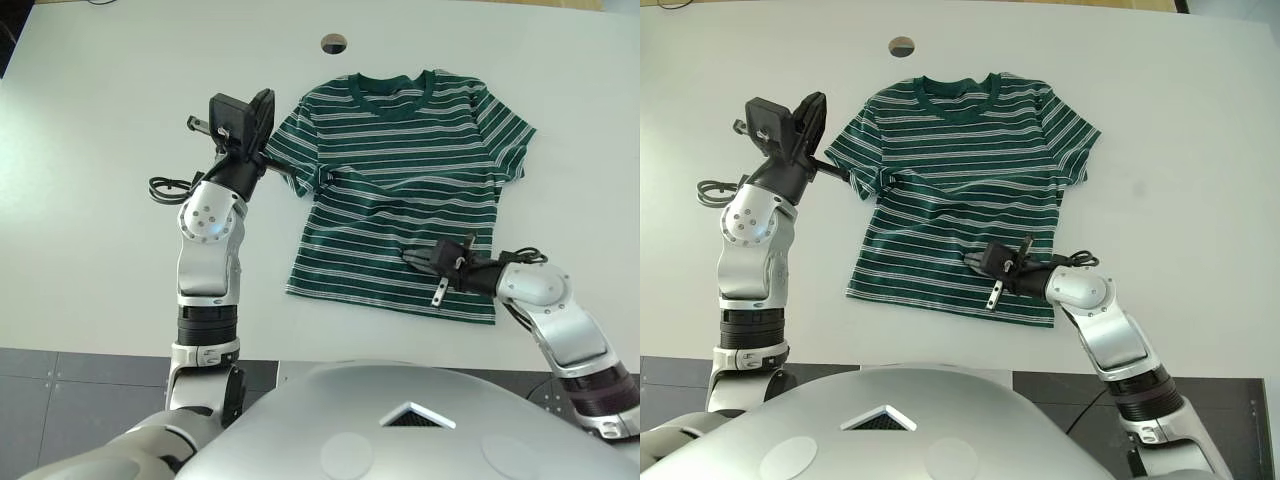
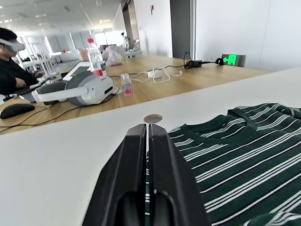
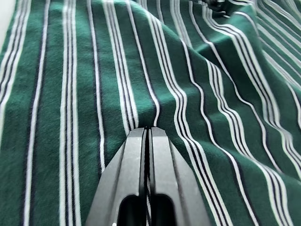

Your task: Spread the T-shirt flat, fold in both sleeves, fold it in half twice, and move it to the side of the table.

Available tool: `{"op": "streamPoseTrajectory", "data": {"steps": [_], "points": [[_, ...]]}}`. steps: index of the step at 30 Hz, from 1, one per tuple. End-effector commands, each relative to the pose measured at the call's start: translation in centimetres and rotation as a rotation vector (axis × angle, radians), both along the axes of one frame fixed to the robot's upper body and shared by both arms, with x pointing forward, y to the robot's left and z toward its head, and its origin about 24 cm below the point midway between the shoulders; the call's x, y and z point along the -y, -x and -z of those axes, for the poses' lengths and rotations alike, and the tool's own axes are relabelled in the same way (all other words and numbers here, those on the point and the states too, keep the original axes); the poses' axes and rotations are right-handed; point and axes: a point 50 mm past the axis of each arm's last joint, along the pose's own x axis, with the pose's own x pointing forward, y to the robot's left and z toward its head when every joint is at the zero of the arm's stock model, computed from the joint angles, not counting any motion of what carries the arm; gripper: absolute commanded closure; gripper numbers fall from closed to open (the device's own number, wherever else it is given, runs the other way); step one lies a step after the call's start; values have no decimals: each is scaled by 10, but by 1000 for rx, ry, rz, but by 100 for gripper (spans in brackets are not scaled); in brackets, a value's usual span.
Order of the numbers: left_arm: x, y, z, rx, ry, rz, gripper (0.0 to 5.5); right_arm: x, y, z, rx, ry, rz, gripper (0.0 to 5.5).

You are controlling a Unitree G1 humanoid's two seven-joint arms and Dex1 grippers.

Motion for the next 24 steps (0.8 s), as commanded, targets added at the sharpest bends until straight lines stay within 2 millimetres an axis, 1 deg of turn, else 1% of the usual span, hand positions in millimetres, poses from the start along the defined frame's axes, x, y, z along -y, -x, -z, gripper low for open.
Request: {"op": "streamPoseTrajectory", "data": {"steps": [1,6,11,12,13,15,16,17,19,23,24], "points": [[-7,-7,13,-165,2,-63,538,20,28,12,-135,138,-137,540],[-10,-11,29,-370,58,-104,538,32,40,7,-156,207,-239,540],[-13,-16,29,-422,64,-127,538,34,42,6,-130,210,-235,540],[-14,-16,29,-425,63,-126,521,33,39,5,-104,194,-214,540],[-14,-16,29,-427,61,-125,515,28,29,-2,-44,150,-171,540],[-16,-16,29,-431,62,-129,487,19,6,-22,76,13,-56,540],[-17,-16,28,-433,63,-128,467,15,-1,-33,117,-58,-16,540],[-18,-15,28,-437,60,-126,459,14,-5,-43,144,-117,15,540],[-20,-14,29,-448,50,-125,426,13,-9,-55,175,-189,46,540],[-28,-15,35,-492,27,-157,364,18,-18,-69,229,-253,112,540],[-29,-16,36,-501,19,-161,339,19,-20,-71,240,-262,130,540]]}}
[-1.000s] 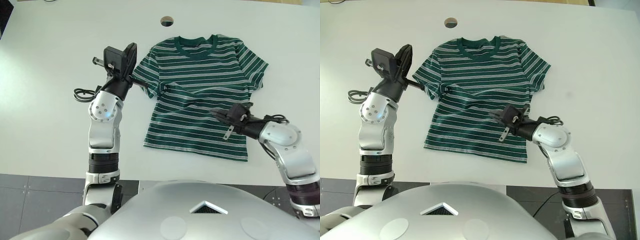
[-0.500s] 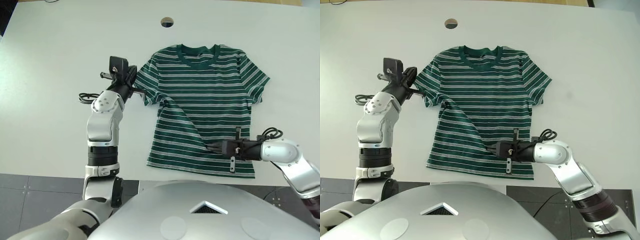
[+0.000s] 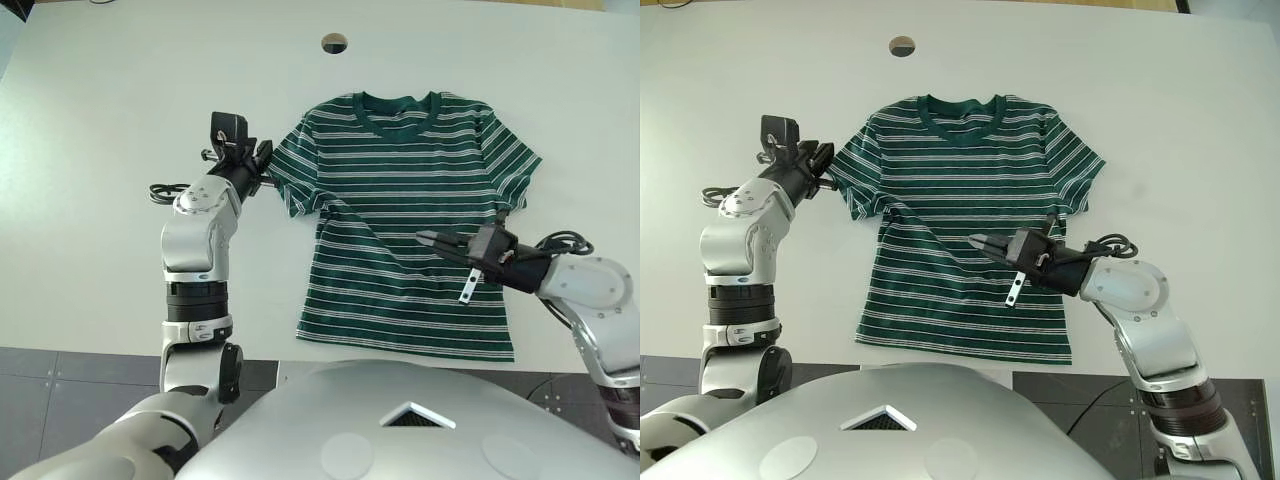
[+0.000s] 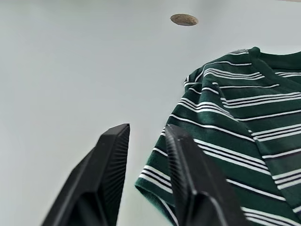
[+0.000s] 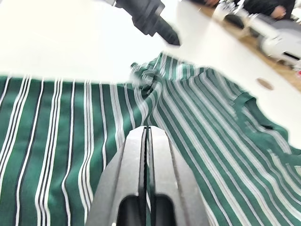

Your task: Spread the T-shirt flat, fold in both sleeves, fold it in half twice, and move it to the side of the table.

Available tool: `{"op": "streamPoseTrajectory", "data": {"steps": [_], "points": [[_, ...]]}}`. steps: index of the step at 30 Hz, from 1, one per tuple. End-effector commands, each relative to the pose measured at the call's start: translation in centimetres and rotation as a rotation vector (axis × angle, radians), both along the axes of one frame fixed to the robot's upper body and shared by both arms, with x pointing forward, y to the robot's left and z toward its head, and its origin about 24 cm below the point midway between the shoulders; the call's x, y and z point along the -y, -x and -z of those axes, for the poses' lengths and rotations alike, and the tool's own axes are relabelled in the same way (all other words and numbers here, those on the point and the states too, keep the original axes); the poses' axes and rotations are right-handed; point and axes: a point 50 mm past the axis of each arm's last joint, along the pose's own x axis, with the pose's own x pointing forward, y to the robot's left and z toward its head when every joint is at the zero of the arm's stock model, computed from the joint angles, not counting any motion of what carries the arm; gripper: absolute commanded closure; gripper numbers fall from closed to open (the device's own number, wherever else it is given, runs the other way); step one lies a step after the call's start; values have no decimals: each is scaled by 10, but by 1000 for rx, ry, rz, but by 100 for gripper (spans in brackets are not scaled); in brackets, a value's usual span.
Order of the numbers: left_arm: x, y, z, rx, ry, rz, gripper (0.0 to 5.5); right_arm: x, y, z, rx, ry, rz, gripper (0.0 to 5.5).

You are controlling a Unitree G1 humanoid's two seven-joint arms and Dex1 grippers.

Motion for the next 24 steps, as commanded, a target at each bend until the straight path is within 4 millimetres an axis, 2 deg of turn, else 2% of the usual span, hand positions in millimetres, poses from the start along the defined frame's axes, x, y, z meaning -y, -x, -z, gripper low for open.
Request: {"op": "streamPoseTrajectory", "data": {"steps": [1,4,8,12,18,24], "points": [[-3,-4,5,-63,-22,0,327,6,-14,-16,65,-53,94,540],[4,-3,12,-133,2,42,319,10,-25,-26,107,-112,175,540],[4,-4,19,-199,23,55,319,12,-29,-33,135,-139,218,540],[6,-4,24,-248,59,85,319,12,-31,-48,185,-176,235,540],[9,9,24,-282,62,162,407,24,-47,-60,241,-213,365,540],[7,19,25,-311,51,201,504,30,-56,-59,251,-230,444,540]]}}
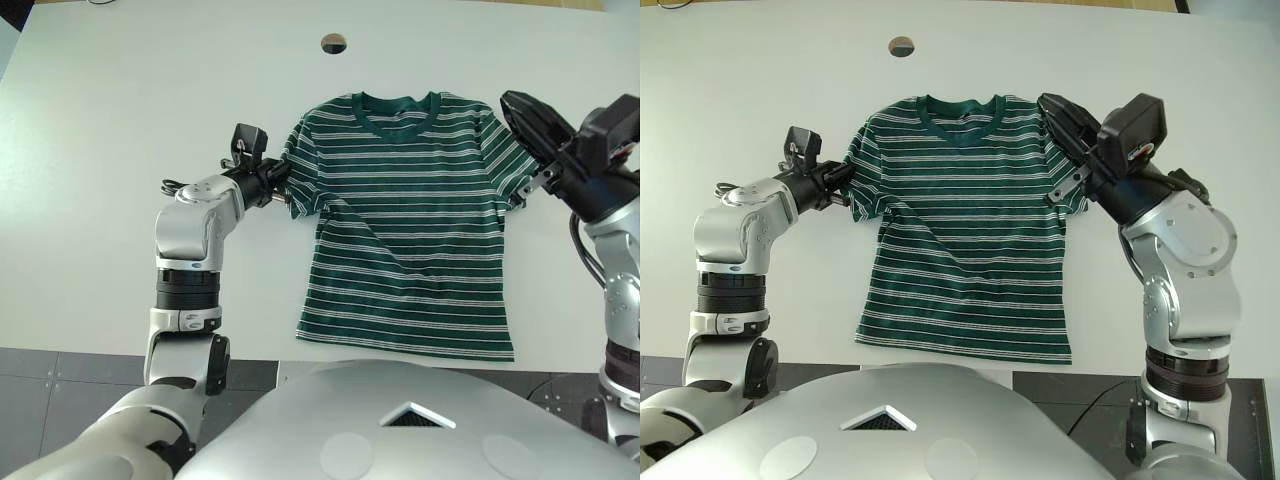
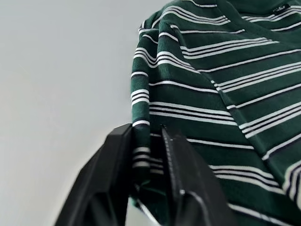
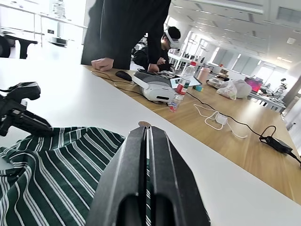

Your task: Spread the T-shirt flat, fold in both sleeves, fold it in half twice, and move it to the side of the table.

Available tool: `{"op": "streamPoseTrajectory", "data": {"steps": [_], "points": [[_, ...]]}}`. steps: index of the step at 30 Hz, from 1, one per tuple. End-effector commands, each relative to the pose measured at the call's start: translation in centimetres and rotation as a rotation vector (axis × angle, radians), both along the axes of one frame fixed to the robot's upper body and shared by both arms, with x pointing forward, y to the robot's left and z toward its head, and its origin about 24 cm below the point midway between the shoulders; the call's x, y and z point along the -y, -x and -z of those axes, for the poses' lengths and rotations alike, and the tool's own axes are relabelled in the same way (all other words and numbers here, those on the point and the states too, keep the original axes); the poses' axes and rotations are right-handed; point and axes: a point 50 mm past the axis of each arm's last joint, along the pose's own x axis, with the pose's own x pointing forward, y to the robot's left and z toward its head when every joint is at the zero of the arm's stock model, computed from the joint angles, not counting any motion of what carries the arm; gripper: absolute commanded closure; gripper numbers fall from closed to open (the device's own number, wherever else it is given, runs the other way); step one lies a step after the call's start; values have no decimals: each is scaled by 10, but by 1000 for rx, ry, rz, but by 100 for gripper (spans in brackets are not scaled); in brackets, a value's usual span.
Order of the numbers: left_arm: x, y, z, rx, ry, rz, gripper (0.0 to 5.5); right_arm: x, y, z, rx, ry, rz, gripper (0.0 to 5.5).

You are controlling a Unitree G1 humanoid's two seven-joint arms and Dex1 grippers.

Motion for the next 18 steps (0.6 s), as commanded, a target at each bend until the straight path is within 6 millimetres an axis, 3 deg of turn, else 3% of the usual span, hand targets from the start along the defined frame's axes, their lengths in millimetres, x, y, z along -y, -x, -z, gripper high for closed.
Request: {"op": "streamPoseTrajectory", "data": {"steps": [1,6,12,18], "points": [[-3,16,18,-114,-8,11,524,2,-5,-1,5,-8,34,540],[-1,3,6,-25,31,-29,536,8,-10,10,-15,60,96,540],[33,-14,-27,93,165,24,536,20,-19,45,-102,238,200,540],[68,-21,-35,115,186,114,536,31,-22,64,-176,293,268,540]]}}
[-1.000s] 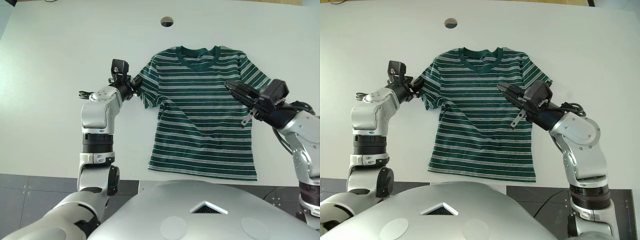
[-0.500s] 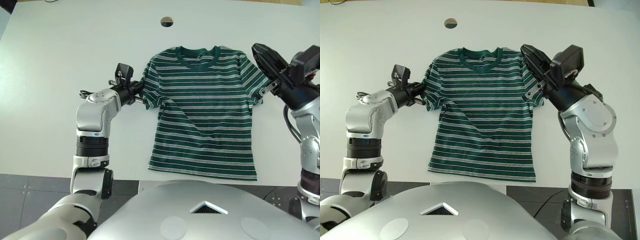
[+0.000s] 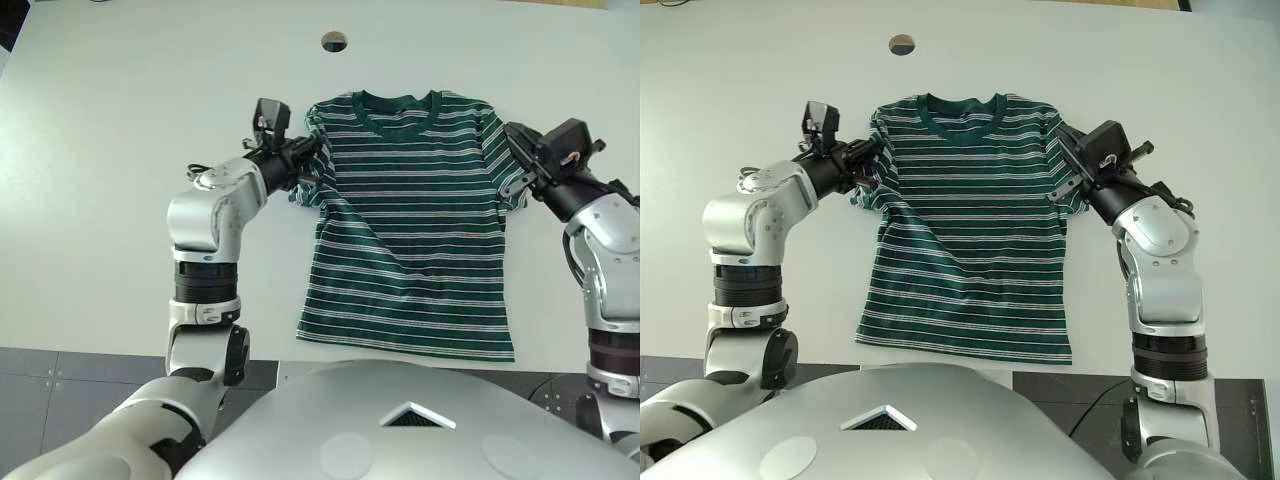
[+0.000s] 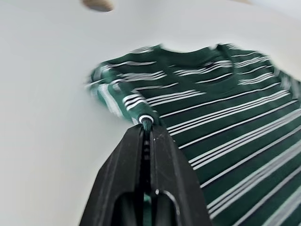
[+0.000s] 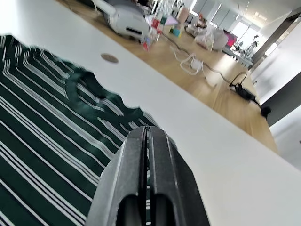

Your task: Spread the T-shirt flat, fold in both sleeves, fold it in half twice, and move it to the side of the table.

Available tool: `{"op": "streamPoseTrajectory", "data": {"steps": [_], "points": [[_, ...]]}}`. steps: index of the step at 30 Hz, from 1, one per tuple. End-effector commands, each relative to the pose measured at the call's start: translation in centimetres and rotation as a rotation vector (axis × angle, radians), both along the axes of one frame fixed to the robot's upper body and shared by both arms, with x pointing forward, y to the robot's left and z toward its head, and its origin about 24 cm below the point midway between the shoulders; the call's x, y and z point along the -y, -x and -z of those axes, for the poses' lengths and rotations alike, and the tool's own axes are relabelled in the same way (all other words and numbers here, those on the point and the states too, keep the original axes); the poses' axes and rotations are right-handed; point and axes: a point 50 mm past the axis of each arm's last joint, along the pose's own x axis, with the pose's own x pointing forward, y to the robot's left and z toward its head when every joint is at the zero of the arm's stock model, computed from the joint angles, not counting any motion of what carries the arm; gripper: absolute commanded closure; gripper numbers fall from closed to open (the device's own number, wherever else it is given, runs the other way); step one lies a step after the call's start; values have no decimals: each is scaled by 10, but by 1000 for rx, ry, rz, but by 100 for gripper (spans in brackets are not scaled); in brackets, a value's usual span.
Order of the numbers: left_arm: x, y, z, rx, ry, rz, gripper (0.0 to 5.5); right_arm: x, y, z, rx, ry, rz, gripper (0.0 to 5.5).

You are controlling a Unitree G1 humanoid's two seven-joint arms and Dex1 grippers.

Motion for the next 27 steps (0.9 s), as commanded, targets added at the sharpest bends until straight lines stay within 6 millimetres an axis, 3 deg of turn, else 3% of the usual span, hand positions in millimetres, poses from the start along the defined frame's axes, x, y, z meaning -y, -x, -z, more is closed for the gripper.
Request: {"op": "streamPoseTrajectory", "data": {"steps": [1,7,12,19,27], "points": [[17,-5,-5,18,-13,41,536,10,-3,8,-36,36,62,540],[43,-9,-1,0,0,89,536,28,-9,14,-68,52,200,540],[58,-14,14,-57,-16,84,536,41,-13,14,-72,47,284,540],[76,-11,29,-103,-11,107,407,47,-15,23,-131,6,327,540],[83,-9,32,-93,22,124,276,45,-25,41,-309,-231,347,398]]}}
